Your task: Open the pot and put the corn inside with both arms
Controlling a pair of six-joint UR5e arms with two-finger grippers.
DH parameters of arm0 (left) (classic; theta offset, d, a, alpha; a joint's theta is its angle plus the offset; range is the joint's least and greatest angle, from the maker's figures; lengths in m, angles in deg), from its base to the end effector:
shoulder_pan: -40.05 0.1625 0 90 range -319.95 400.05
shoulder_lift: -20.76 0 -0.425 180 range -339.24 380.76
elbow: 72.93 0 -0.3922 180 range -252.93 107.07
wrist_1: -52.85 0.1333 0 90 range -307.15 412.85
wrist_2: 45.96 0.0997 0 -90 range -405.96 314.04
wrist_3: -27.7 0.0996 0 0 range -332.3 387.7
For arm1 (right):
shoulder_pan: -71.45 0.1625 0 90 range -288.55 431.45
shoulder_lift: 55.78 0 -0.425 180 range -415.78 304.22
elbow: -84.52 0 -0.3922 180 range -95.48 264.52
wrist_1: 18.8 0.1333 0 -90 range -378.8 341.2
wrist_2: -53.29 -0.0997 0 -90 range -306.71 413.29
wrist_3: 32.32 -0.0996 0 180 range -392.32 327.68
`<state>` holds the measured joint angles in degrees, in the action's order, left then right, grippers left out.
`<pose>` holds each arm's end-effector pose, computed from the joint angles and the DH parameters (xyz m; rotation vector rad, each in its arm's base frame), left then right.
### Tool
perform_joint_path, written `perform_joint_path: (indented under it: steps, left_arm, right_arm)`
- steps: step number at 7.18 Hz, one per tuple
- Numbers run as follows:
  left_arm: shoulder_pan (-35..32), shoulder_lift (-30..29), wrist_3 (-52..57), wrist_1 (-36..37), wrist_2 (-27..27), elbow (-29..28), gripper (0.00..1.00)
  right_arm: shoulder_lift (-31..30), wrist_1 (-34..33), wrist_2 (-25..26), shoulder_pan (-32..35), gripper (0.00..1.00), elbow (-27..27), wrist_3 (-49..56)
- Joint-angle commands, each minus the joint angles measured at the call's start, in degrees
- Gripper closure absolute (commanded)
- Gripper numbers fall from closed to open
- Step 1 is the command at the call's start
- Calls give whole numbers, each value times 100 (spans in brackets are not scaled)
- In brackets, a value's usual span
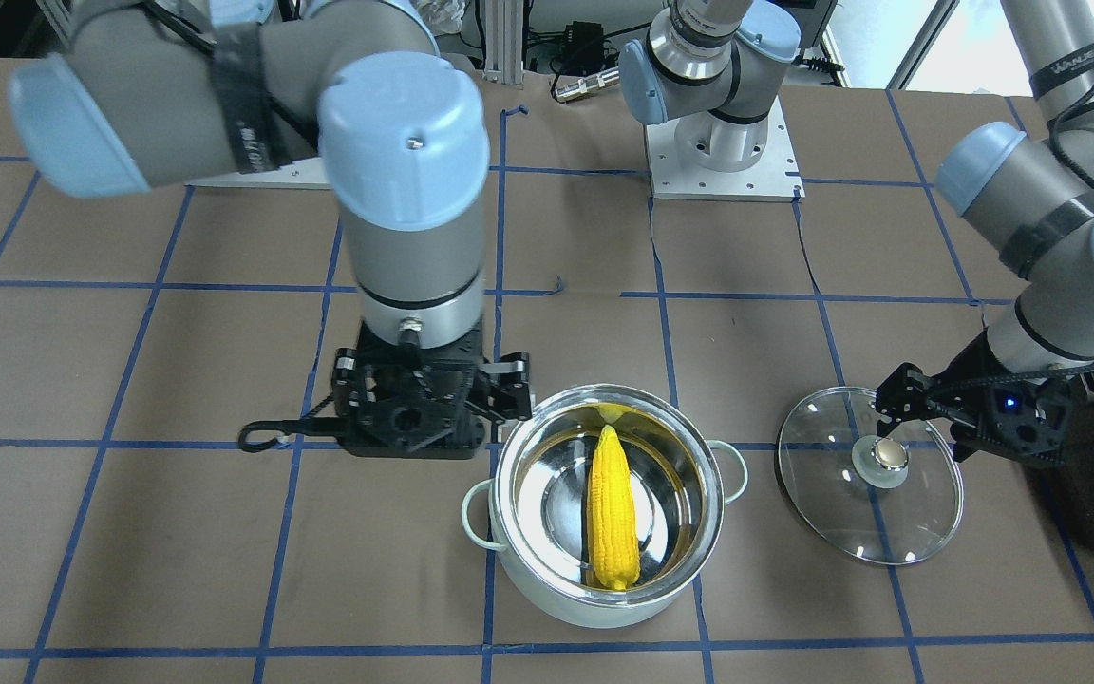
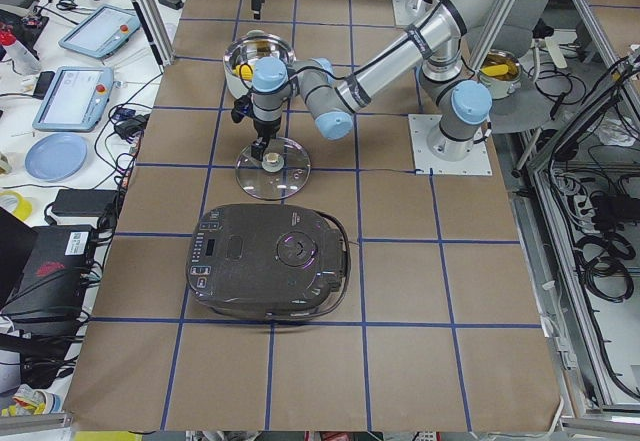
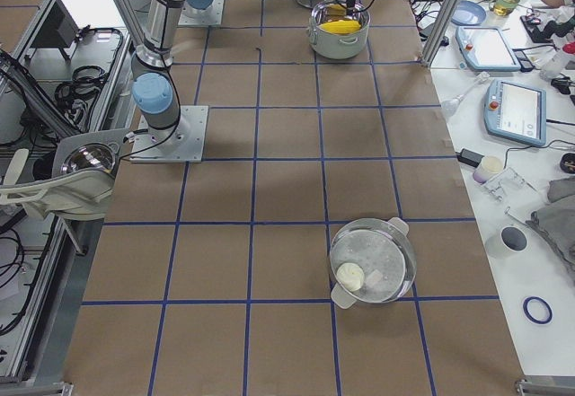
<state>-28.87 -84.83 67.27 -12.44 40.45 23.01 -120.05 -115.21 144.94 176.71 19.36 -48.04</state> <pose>0.0799 -0.5952 0.3342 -0.5028 -3.0722 0.1238 0.3062 -0.6270 0.4498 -0.0148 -3.1356 0.1577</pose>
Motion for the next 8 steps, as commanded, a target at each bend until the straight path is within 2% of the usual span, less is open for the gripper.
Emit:
perform_joint_path:
  steps: [1, 2, 4, 5, 6, 7, 8]
  left_arm:
    - [-567, 467, -1321, -1526, 7, -856, 12]
    - [-831, 782, -1999, -1800, 16, -858, 8]
    - [-1498, 1276, -3152, -1978, 157, -814, 0]
    - [-1946, 1408, -3540, -1978, 479, -805, 0]
    - [-2281, 1514, -3718, -1970, 786, -796, 0]
    - [-2380, 1585, -3711, -1987, 790, -753, 0]
    - [-2372, 1629, -3711, -1970, 763, -631, 0]
  right_arm:
    - [-1100, 106, -121, -741, 0, -1168, 1058]
    - [-1593, 88, -113, -865, 0, -1628, 1158]
    - [-2070, 289, -33, -893, 0, -1772, 1281]
    - [-2255, 307, -42, -910, 0, -1773, 1569]
    - [-2327, 290, -77, -936, 0, -1773, 1737]
    - [-2327, 281, -95, -971, 0, -1764, 1747]
    - [-2327, 307, -365, -1154, 0, -1790, 1739]
